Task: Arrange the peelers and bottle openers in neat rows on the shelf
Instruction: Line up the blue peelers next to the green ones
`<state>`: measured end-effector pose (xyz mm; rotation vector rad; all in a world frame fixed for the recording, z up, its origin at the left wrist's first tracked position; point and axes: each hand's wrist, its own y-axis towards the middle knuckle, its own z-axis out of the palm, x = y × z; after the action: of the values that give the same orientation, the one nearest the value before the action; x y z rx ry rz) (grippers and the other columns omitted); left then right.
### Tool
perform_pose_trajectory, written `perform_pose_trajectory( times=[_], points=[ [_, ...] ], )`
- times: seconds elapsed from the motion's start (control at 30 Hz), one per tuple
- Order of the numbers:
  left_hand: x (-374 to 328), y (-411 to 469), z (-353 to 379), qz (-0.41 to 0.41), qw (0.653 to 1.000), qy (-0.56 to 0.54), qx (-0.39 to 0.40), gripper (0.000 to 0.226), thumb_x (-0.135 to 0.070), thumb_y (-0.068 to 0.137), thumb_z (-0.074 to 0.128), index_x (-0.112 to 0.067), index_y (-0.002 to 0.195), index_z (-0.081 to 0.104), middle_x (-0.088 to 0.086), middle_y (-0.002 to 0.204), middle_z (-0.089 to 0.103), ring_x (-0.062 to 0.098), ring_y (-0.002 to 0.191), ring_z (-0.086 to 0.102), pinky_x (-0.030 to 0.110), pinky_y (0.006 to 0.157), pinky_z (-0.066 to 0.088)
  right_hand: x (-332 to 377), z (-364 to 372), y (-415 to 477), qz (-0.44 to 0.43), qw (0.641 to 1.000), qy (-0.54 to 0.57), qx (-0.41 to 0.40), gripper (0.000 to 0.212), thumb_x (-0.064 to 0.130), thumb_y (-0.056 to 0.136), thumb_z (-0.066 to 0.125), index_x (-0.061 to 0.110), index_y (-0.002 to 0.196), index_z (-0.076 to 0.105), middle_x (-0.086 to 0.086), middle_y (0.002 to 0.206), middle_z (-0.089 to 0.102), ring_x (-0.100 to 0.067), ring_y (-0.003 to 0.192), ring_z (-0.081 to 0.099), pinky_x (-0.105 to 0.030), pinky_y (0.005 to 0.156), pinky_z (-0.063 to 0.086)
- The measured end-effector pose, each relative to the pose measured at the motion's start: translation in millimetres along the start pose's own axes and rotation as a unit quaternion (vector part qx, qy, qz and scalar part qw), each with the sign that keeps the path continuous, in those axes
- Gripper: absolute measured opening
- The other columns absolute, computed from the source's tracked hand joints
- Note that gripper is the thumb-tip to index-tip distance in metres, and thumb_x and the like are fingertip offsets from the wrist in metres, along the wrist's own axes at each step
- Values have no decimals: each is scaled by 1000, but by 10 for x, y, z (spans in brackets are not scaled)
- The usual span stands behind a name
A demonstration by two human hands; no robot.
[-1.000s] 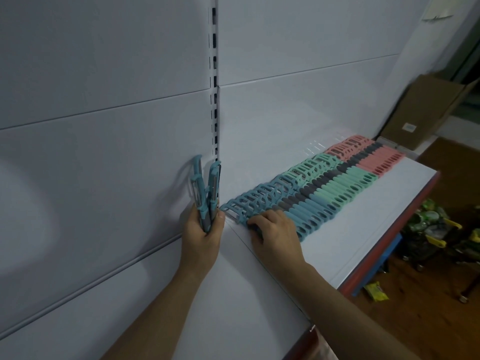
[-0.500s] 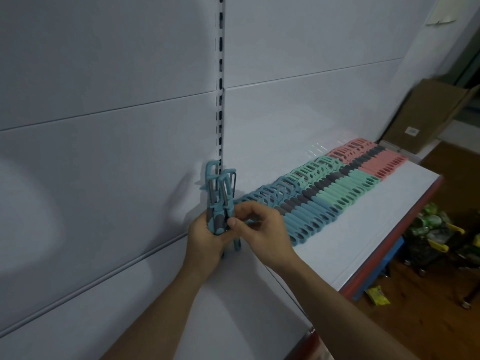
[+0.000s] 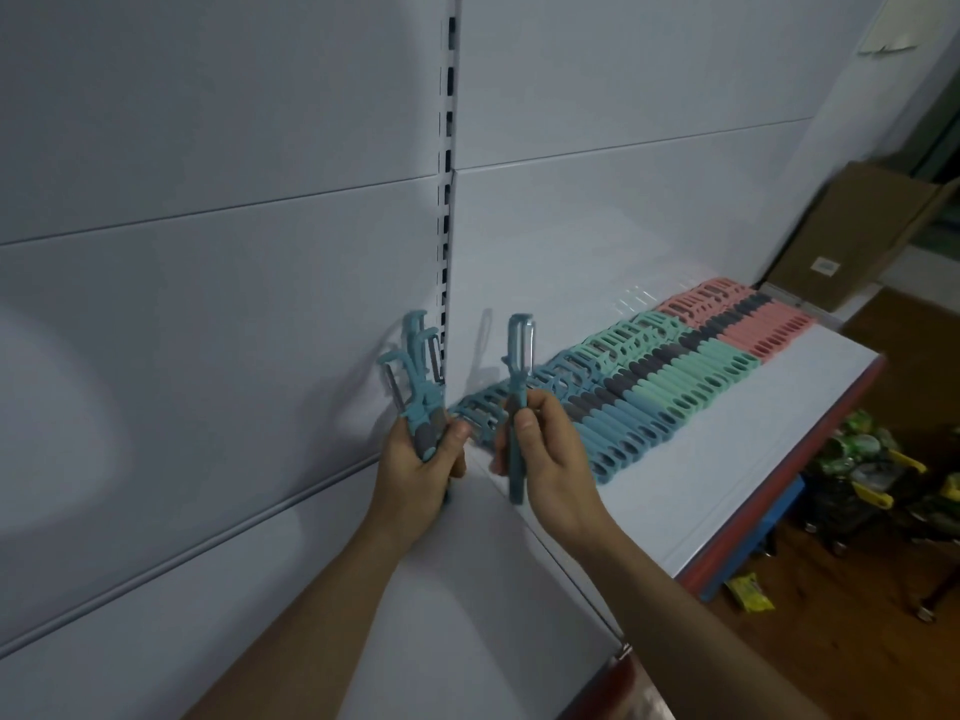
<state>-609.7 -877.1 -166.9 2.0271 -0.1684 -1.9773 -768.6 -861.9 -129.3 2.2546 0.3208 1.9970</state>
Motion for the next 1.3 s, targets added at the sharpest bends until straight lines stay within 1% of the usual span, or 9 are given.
perform_pose_trajectory(
  times=[0.07,0.13,0.23,0.3,0.37,0.47,0.8,1.07,1.3],
  points=[
    [-12,-23,14,24,999,11,-29,33,-25,99,62,-8,72,54,7,57,55,18,52,52,29,56,46,-46,-80,12,-19,993,-111,-29,7,26,105,50,25,107,57,10,83,59,-7,70,54,-28,66,48],
    [6,-26,19,23,996,4,-89,26,-31,96,62,-16,76,56,0,59,54,15,54,52,29,56,46,-104,-140,2,-49,959,-274,-54,15,24,102,57,22,116,63,9,100,56,-3,82,53,-20,75,44],
    [41,-5,-3,6,988,-12,-154,4,-36,92,66,-33,90,65,-10,74,63,16,70,60,41,69,53,-145,-156,-53,-72,919,-383,-52,33,18,100,60,13,132,61,-3,116,57,-17,96,57,-30,83,50],
    [65,8,-16,19,988,-2,-151,12,-38,91,66,-27,93,64,-5,76,62,19,71,59,48,70,53,-139,-143,-87,-86,902,-420,-48,34,16,98,62,14,131,62,-7,115,62,-24,97,59,-36,78,50],
    [100,21,-16,30,989,12,-145,27,-40,91,65,-13,93,62,1,75,59,21,69,57,49,68,51,-140,-133,-101,-119,885,-449,-40,23,17,95,66,16,118,69,-5,105,66,-26,92,60,-34,72,46],
    [146,32,-14,26,990,11,-138,29,-39,91,66,-10,93,62,-2,72,57,18,66,54,42,66,47,-149,-111,-122,-129,879,-458,-29,15,18,93,68,18,107,75,-2,98,69,-24,90,60,-35,72,48],
    [130,17,-18,12,992,22,-126,13,-41,90,68,-30,87,62,-11,69,58,14,63,56,36,61,46,-304,-111,-106,-151,877,-455,-30,11,15,82,78,18,93,77,1,87,67,-22,81,58,-36,69,49],
    [109,12,-10,11,992,32,-123,18,-43,89,68,-27,85,61,-8,68,58,15,63,57,34,61,47,-308,-66,-47,-114,894,-432,-34,10,17,80,78,22,87,74,4,86,64,-17,79,54,-31,68,48],
    [94,5,2,-1,992,25,-121,15,-36,90,68,-25,82,60,-6,65,57,16,60,54,35,58,45,-319,16,-48,-113,895,-427,-58,10,7,76,75,14,78,67,-3,80,59,-23,75,52,-39,64,48]
  ],
)
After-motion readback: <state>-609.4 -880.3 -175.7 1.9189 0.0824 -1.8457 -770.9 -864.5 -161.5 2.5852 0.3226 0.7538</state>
